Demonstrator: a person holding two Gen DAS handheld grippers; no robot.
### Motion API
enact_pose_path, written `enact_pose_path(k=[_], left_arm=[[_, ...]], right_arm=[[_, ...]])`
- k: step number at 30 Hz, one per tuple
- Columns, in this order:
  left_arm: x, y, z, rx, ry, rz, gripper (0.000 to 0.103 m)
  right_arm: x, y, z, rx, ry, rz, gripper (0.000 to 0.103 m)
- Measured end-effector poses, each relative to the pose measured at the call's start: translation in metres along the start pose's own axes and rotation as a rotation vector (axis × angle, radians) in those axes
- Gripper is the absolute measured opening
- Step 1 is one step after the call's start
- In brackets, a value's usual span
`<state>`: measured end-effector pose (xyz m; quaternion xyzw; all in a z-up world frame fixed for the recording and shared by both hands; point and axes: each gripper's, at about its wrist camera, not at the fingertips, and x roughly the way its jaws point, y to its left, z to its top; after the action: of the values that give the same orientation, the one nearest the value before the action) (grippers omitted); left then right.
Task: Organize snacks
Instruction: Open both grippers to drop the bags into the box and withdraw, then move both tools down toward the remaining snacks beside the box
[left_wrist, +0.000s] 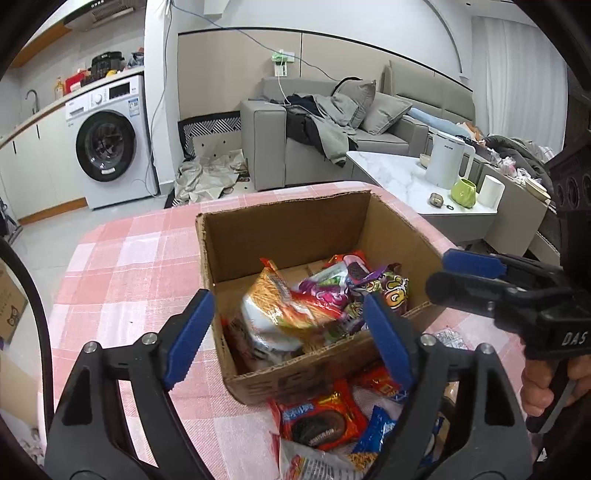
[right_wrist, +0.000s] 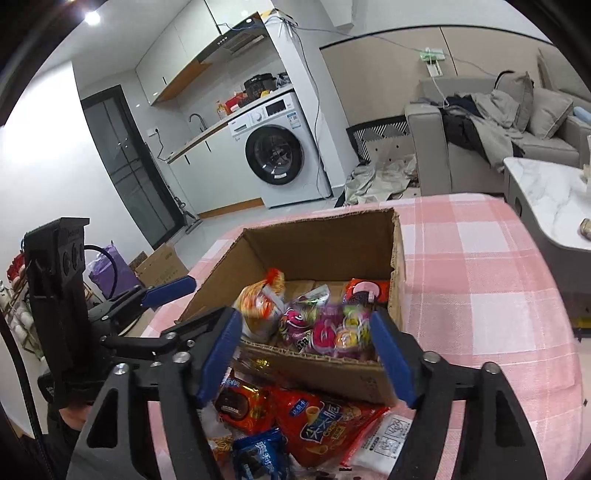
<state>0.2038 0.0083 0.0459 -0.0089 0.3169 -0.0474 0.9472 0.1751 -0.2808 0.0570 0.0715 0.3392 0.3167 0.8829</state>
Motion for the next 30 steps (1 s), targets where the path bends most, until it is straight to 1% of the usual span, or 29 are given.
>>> enact_pose_path(k=[1,3,7,8,11,15,19,22,25,30], left_arm=[[-0.005,-0.001,-0.001,0.005,-0.004,0.001,0.083],[-0.016,-0.004,-0.004,0.011,-0.019,0.005,0.087],[-0.037,-0.012,-0.014,0.025,-0.042,0.011,0.102],[-0.043,-0.014,-0.016,0.030,-0.054,0.007,0.102],[-0.058,-0.021,-0.024,0.049,-0.056,0.002,0.102],[-0.076,-0.031,-0.037,0.058,-0.067,0.010,0.102],[-0.089,-0.028,-0.048,0.024,-0.063,-0.006,0.102],[-0.098,-0.024,-0.060,0.006,-0.067,0.006,0.102],[-0.106,-0.019,-0.072,-0.029,-0.063,-0.003,0.102],[-0.113,-0.011,-0.086,-0.059,-0.060,0.005,0.102]], right_arm=[[-0.005,0.001,-0.001,0.000,-0.008,-0.006,0.093],[-0.015,0.003,-0.005,-0.005,-0.029,-0.013,0.102],[-0.030,0.007,-0.012,-0.016,-0.034,-0.034,0.103],[-0.034,0.010,-0.015,-0.020,-0.033,-0.035,0.103],[-0.043,0.013,-0.023,-0.032,-0.039,-0.049,0.103],[-0.053,0.016,-0.037,-0.051,-0.035,-0.066,0.103],[-0.060,0.015,-0.049,-0.050,-0.027,-0.088,0.103],[-0.063,0.012,-0.060,-0.037,-0.012,-0.108,0.103],[-0.065,0.009,-0.068,-0.021,0.001,-0.122,0.103],[-0.067,0.011,-0.085,-0.037,0.022,-0.158,0.103]])
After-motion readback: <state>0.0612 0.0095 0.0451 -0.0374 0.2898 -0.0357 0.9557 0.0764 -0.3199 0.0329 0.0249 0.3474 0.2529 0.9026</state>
